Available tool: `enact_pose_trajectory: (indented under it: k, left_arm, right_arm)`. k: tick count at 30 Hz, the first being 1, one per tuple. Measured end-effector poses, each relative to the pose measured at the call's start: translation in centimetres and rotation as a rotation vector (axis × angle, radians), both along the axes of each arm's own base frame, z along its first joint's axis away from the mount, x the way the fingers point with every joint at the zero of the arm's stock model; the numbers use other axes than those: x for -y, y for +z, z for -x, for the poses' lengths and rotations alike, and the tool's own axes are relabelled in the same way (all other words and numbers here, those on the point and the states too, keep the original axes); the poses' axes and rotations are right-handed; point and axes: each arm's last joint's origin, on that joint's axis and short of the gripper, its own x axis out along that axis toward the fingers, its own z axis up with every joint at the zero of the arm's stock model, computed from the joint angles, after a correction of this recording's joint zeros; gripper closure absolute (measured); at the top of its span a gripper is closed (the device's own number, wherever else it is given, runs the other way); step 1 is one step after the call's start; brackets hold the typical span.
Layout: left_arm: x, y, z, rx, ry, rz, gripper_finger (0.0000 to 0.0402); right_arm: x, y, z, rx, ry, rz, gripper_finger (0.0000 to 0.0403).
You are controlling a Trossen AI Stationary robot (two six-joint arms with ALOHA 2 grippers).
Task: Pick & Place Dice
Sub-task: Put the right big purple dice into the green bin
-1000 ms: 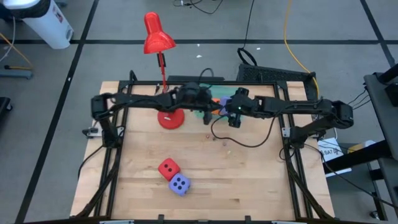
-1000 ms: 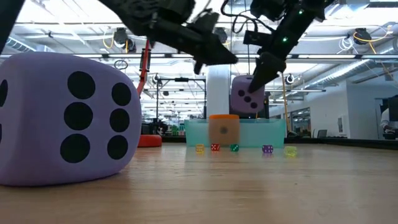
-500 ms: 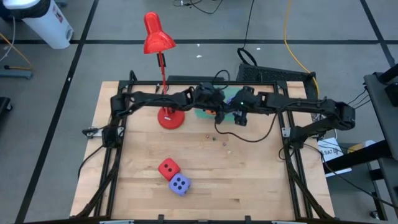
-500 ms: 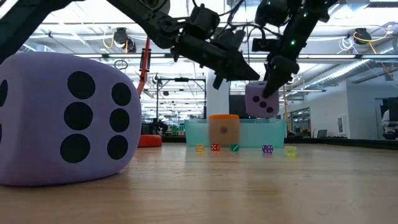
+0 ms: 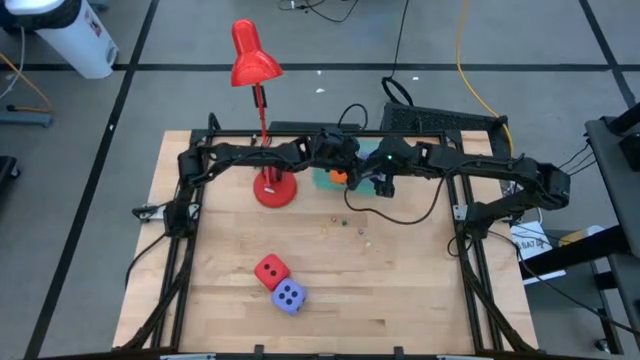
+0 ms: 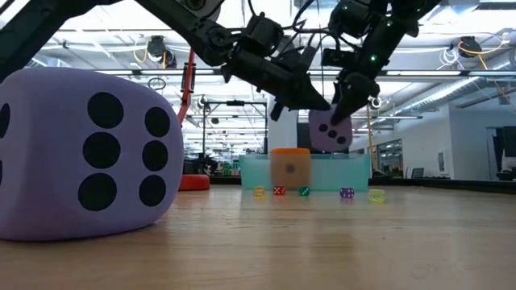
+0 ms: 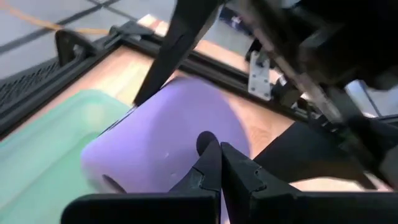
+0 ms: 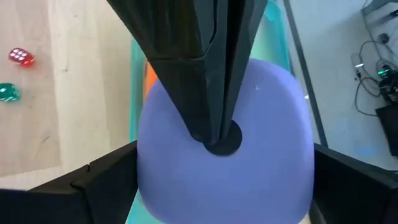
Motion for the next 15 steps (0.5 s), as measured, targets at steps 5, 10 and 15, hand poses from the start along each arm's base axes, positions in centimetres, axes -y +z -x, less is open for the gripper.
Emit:
enact_pose_trajectory:
  k: [5,10,15]
  left_arm:
    - [-0.8,-0.9,0.4,-0.058,0.047,0.035,0.0398]
    - [-1.2,-0.8,0.6,-0.064,0.057,0.034,0.0397]
    - [-0.9,-0.6,0.4,-0.044,0.039,0.019,0.0399]
  right_arm:
    - [-0.1,0.4,-0.4,0.057,0.039,-0.015,0.0009]
    - [-0.2,0.4,-0.2,0.047,0.041,-0.021,0.0009]
    - [0.1,0.3,0.1,0.027,0.024,-0.026,0.0009]
